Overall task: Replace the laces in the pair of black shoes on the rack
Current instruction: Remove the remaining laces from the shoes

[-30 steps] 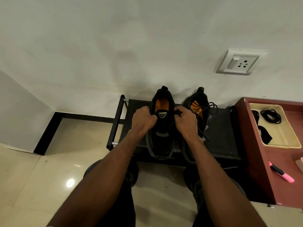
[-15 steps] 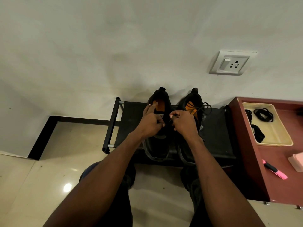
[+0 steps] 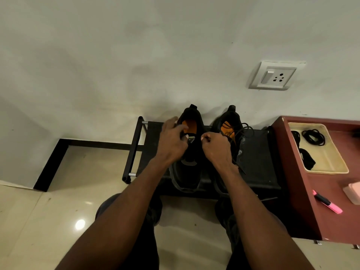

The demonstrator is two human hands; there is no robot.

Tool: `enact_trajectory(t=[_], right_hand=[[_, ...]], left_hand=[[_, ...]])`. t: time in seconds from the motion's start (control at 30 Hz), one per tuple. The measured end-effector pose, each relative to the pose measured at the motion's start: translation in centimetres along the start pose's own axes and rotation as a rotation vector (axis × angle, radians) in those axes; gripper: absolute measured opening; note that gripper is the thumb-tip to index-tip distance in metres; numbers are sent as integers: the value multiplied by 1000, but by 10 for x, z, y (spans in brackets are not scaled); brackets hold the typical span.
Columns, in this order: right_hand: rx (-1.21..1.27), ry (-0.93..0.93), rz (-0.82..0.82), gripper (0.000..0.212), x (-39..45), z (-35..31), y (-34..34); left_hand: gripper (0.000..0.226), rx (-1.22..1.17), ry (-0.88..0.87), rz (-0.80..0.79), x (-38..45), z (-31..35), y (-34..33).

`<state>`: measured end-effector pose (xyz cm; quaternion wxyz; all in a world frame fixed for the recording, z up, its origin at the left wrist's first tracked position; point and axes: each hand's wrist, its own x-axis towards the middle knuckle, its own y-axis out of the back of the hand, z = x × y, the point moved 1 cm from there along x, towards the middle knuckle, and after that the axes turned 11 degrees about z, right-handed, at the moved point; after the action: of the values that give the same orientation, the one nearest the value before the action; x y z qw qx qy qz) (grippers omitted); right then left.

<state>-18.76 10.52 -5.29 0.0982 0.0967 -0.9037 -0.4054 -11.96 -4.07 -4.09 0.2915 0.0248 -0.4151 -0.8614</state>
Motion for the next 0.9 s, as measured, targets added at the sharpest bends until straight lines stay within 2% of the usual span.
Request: enact_trajectory(t=[0.07, 0.13, 0.2, 0.23, 0.3, 0.33, 0.47, 0.5, 0.57, 0.6, 0.67, 0.7, 0.77, 0.83, 0.9], right_hand=[[-27, 14, 11, 23, -1, -2, -2], [-49, 28, 28, 23, -2, -4, -2], [-81, 47, 32, 24, -3, -5, -2], [-97, 56, 32, 24, -4, -6, -1], [-123, 64, 34, 24, -5, -6, 1], [-129, 60, 38, 24, -5, -5, 2], [-141, 48, 56, 24, -5, -4, 3], [-141, 50, 57, 24, -5, -4, 3], [-143, 58, 56, 24, -5, -4, 2], [-144, 63, 57, 24, -5, -4, 2], [-143, 68, 59, 24, -6, -5, 0], [-143, 68, 56, 24, -6, -6, 0], [-142, 67, 52, 23, -6, -6, 1], [-146, 72, 57, 22, -6, -6, 2], [-141, 83, 60, 22, -7, -7, 3]], left_hand=[[36, 205, -172, -183, -5, 6, -9], [37, 327, -233, -314, -7, 5, -17], [34, 313, -246, -324, -5, 2, -19], [29, 233, -215, -295, -3, 2, -17], [17, -34, -56, -148, 2, 4, -10], [12, -151, 36, -18, 5, 5, -3], [8, -459, 376, 779, 18, -6, 40], [11, -459, 448, 902, 20, -14, 48], [14, -407, 540, 961, 22, -25, 53], [19, -371, 529, 929, 21, -27, 52], [37, -300, 398, 773, 18, -24, 47], [41, -265, 319, 646, 17, -20, 41], [35, -156, 123, 329, 14, -9, 25], [31, 35, -80, 17, 7, 1, 7], [36, 225, -189, -218, -1, 6, -8]])
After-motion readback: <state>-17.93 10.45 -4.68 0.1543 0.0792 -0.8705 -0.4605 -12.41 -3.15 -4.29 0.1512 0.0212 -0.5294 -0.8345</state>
